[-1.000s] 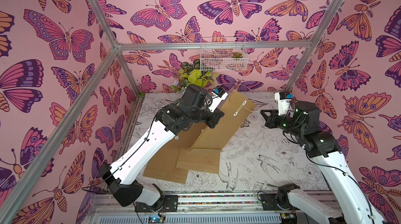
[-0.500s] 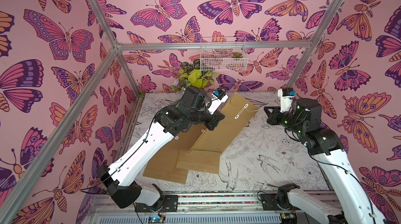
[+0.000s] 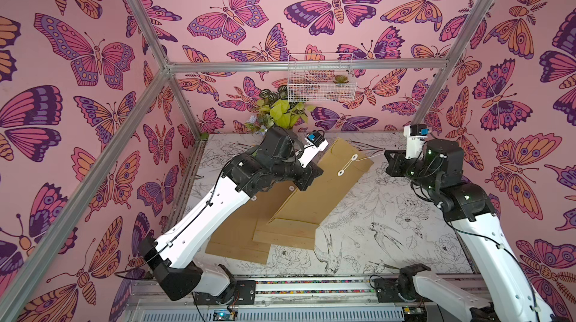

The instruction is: Open the file bag

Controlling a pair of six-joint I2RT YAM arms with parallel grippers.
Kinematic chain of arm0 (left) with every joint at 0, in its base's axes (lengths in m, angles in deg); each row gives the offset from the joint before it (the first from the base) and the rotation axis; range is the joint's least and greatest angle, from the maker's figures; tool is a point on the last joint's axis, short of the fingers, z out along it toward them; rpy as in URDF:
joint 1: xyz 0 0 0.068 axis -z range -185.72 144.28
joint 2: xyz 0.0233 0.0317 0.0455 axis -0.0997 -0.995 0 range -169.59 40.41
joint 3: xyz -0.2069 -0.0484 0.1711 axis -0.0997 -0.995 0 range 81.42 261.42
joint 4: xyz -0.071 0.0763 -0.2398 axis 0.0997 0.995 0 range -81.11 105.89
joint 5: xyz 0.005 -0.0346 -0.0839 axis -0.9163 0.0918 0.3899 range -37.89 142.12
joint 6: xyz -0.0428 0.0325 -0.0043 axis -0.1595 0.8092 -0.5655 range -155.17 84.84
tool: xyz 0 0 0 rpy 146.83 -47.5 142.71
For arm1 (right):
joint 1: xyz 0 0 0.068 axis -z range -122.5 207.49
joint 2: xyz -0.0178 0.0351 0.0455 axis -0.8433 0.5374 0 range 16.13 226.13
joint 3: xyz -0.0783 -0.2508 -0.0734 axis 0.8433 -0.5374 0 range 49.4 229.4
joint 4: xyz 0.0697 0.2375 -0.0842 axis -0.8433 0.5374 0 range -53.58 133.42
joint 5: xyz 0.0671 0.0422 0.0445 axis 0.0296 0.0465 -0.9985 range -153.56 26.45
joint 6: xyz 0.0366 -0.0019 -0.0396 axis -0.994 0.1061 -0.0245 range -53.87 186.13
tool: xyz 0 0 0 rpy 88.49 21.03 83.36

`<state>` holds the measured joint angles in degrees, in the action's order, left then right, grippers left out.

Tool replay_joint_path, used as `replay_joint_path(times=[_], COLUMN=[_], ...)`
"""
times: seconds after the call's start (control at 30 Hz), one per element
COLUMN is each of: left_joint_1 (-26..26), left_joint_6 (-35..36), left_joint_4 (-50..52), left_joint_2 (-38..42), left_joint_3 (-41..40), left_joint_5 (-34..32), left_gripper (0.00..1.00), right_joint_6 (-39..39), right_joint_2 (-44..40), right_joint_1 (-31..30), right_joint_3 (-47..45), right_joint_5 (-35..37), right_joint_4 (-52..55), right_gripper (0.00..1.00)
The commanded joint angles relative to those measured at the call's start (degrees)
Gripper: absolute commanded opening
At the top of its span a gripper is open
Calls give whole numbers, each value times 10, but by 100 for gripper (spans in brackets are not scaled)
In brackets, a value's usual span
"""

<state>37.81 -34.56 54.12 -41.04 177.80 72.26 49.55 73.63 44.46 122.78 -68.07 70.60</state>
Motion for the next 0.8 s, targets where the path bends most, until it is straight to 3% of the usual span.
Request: replay_joint_path(times=[0.0,0.6,0.77], left_joint_1=[2,23,35], left_joint_6=[9,15,14], left_joint_4=[6,9,10], left_joint_2=[18,3,6], left_joint_3=[-12,-16,-21], left_joint_5=[26,52,43], left_gripper=[0,0,0], right_joint_6=[4,8,3], right_joint_2=[8,-2,-8], right_joint_1=[6,10,10], right_joint_3=[23,64,64], right_joint_5=[16,12,-23], right_joint_4=[11,8,-13], right_gripper=[0,0,0])
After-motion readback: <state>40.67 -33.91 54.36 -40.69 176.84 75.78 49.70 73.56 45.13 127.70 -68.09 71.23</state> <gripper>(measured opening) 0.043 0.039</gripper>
